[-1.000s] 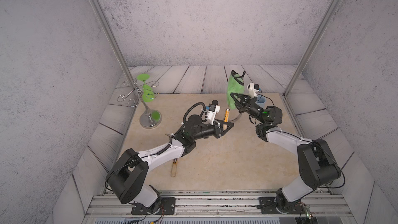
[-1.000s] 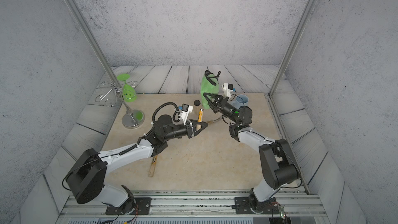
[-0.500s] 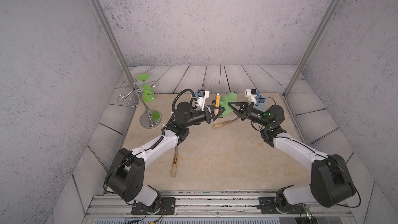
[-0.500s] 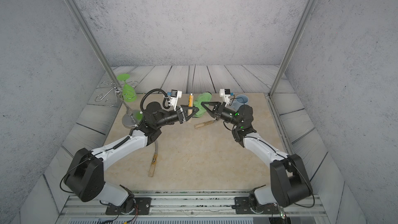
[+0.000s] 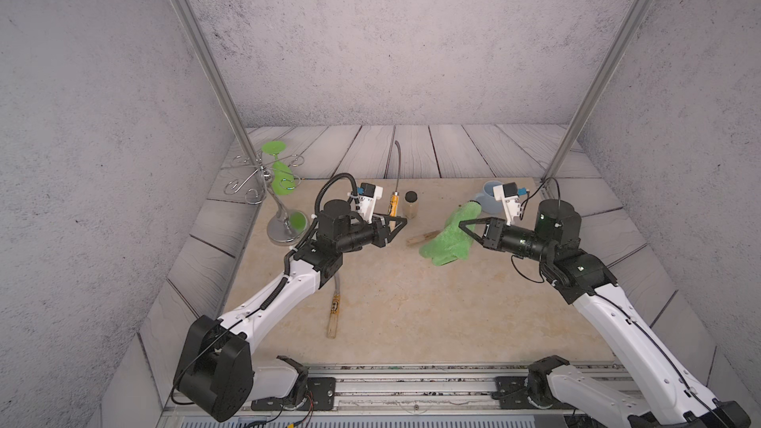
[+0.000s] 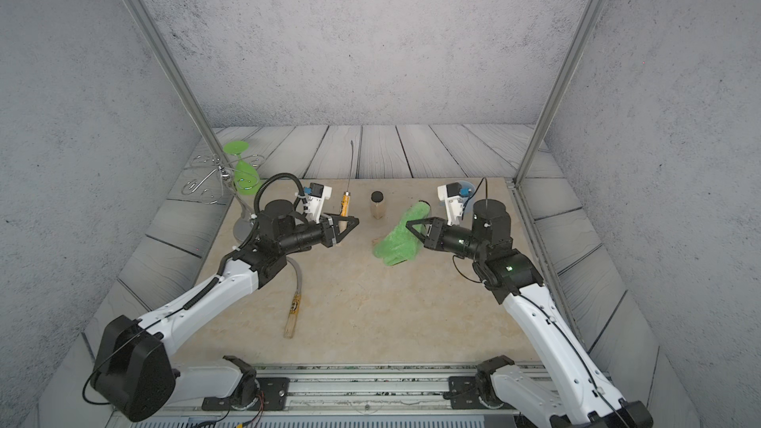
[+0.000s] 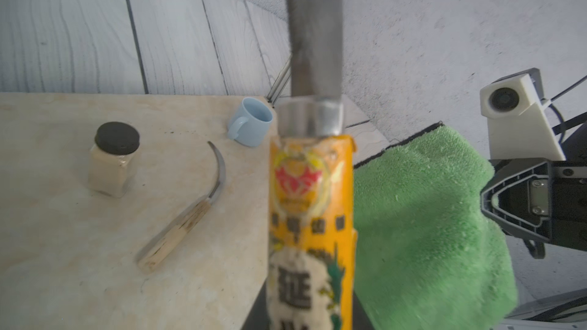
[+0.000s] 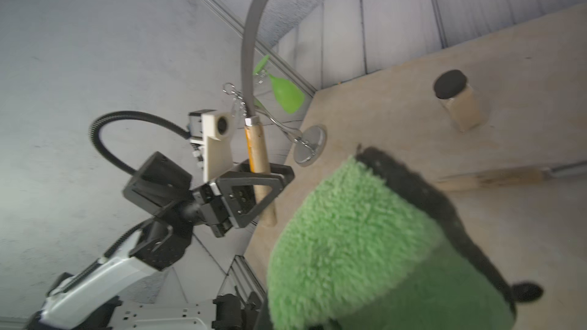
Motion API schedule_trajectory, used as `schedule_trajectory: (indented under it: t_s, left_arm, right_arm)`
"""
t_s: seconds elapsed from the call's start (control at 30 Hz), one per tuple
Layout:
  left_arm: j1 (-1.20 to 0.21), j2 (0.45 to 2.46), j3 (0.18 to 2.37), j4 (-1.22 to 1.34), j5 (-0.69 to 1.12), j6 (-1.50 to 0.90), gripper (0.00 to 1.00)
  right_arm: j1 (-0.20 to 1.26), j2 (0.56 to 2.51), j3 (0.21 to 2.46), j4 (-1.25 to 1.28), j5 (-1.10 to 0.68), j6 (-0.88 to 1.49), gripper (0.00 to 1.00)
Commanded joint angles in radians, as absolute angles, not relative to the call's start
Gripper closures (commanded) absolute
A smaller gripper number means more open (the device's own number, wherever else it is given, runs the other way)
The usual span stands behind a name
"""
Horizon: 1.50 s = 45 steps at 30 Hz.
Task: Wipe small sickles with rags
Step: Wipe the small sickle, then place the small sickle at the center of the board.
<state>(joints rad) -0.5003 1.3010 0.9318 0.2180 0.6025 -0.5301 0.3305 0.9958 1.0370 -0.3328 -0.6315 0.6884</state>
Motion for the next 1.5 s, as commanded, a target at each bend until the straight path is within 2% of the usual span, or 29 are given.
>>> schedule_trajectory:
  t_s: [0.0,0.2,0.67,1.2,1.47]
  left_arm:
    - [-0.500,1.270,0.922,0.085,0.545,-0.429,1.00]
    - [-0.500,1.300,0.940,-0.049,0.449,-0.346,1.00]
    - [-0.493,1.541,1.036,-0.147,0.291,-0.299,1.00]
    - [-0.453,1.905,1.350,-0.277,0.240,-0.273,1.00]
    - [-0.436,2.027,1.466,-0.310,0.209,-0.273,1.00]
  right_arm:
    - [0.324,0.954,1.062,-0.565,-0.501,0.524,0.93]
    - [0.318,0.915,1.065,-0.674,-0.417,0.462,0.92]
    - [0.313,0.872,1.033,-0.767,-0.319,0.392,0.92]
    - [0.310,0.842,1.017,-0.829,-0.270,0.330,0.90]
    - [0.308,0.856,1.035,-0.845,-0.270,0.308,0.90]
